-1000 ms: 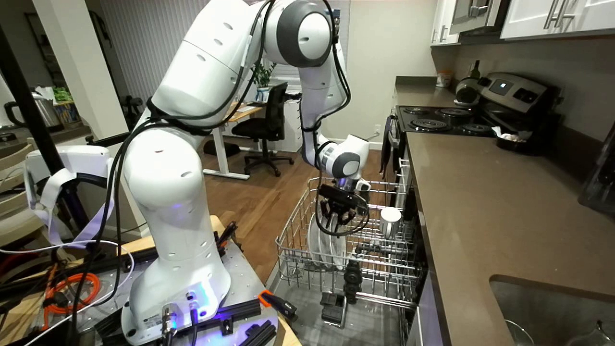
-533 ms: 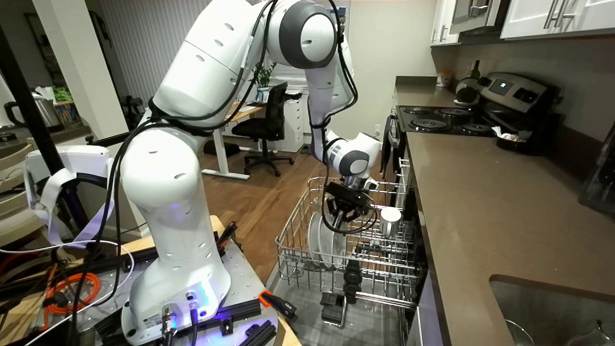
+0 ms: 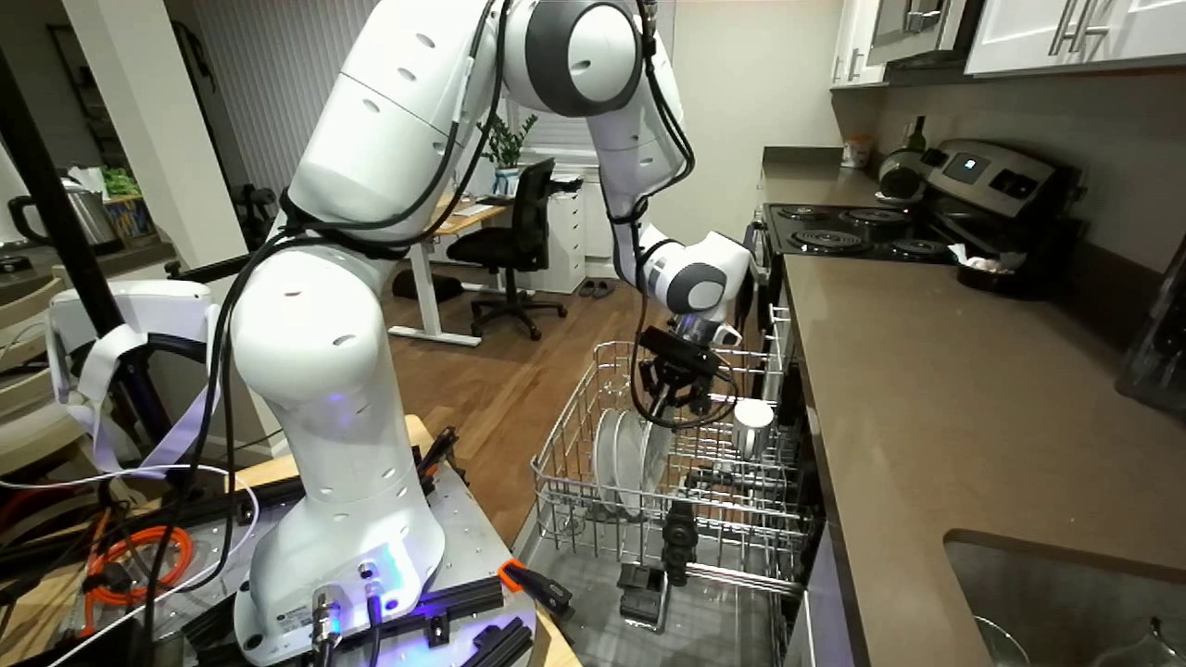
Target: Remove the plate from the dishwasher and put it on the counter top
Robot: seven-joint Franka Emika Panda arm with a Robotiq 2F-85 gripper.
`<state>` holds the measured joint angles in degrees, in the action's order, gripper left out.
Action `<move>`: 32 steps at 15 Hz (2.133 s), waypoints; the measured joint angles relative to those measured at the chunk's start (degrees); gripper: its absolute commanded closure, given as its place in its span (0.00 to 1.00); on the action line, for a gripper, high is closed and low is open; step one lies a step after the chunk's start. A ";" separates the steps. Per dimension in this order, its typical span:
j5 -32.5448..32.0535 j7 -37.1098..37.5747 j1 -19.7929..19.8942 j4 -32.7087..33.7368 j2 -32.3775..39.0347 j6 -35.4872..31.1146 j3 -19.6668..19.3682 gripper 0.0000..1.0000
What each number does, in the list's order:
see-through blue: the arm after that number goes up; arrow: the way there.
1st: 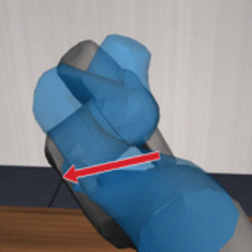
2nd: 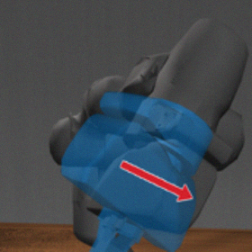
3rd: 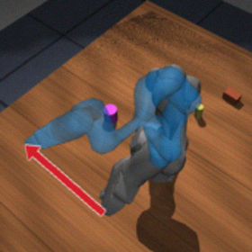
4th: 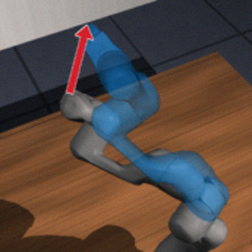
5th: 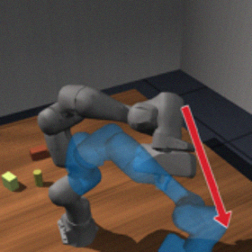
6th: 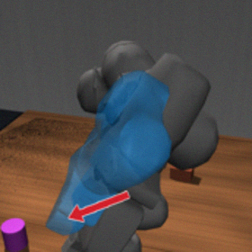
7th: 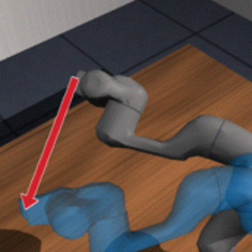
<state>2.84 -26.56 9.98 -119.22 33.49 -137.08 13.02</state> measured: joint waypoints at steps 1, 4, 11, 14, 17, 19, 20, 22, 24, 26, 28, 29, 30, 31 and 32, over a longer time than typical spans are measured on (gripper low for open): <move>0.40 0.00 -0.12 0.01 -0.80 0.87 0.04 0.96; 1.58 0.00 -0.61 0.01 -3.02 2.72 0.04 0.96; 1.72 0.12 -3.12 -0.27 -8.03 3.30 -1.06 0.65; 1.72 0.14 -4.09 -0.33 -8.38 3.30 -1.70 0.49; 1.72 0.19 -4.85 -0.52 -7.86 3.30 -2.62 0.30; 1.71 0.51 -5.23 -0.67 -7.01 3.30 -3.26 0.17; 1.71 0.68 -5.45 -0.74 -6.41 3.30 -3.55 0.11; 1.71 0.91 -5.72 -0.92 -5.02 3.30 -3.87 0.01; 1.71 0.99 -5.79 -1.08 -3.52 3.30 -3.89 0.00; 1.71 0.99 -5.79 -1.12 -2.14 3.30 -3.89 0.00; 1.62 0.99 -5.81 -1.15 -1.00 3.29 -3.92 0.25; 1.39 0.99 -5.86 -1.16 -0.50 3.25 -3.99 0.25; 1.21 0.99 -5.92 -1.16 -0.07 3.21 -4.10 0.31; 1.18 0.99 -5.97 -1.16 0.27 3.20 -4.19 0.37; 1.17 0.99 -6.01 -1.15 0.56 3.20 -4.25 0.45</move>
<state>4.01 -25.58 3.97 -120.37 34.05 -133.88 8.77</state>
